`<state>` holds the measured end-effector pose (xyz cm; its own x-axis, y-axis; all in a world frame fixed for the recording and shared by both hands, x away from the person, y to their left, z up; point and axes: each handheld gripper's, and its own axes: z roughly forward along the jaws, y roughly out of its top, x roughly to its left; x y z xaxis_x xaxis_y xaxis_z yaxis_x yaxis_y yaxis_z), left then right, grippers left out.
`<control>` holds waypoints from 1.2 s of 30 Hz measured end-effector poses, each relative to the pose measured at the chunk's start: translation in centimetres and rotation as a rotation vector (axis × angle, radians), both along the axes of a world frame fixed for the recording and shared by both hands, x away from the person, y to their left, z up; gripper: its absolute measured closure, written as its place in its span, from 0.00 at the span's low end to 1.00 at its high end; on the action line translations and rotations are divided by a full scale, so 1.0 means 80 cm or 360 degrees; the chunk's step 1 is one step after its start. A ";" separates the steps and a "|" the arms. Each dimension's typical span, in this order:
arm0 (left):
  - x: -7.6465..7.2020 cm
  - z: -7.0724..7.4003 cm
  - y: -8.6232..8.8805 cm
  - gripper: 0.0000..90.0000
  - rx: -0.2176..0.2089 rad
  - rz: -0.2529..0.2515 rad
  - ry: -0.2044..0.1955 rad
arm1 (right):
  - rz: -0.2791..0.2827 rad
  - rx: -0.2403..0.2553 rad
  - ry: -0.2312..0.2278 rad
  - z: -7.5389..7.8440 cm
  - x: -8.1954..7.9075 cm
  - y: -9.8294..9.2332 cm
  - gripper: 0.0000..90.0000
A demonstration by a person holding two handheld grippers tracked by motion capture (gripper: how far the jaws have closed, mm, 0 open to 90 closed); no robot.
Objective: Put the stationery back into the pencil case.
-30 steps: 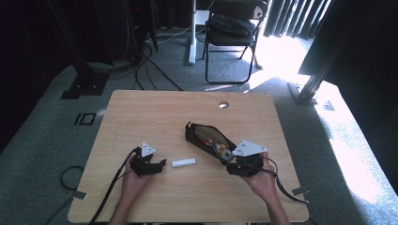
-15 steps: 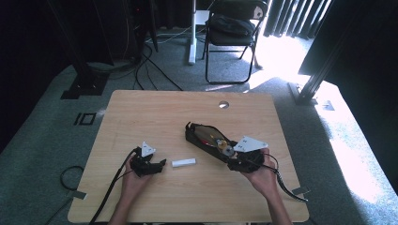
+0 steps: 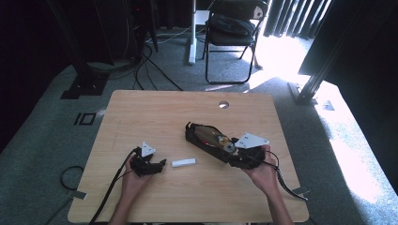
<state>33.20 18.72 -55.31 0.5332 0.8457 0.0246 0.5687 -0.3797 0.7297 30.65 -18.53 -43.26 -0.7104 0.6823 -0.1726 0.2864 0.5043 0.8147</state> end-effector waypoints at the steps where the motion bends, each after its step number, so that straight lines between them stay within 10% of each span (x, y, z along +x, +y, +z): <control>1: 0.000 0.000 0.000 0.33 0.0000 0.0000 0.0000 | -0.0001 0.0000 0.0000 0.000 0.000 0.000 0.46; 36: 0.000 0.000 0.000 0.33 0.0001 -0.0002 0.0005 | -0.0029 0.0017 -0.0016 0.007 0.017 -0.006 0.46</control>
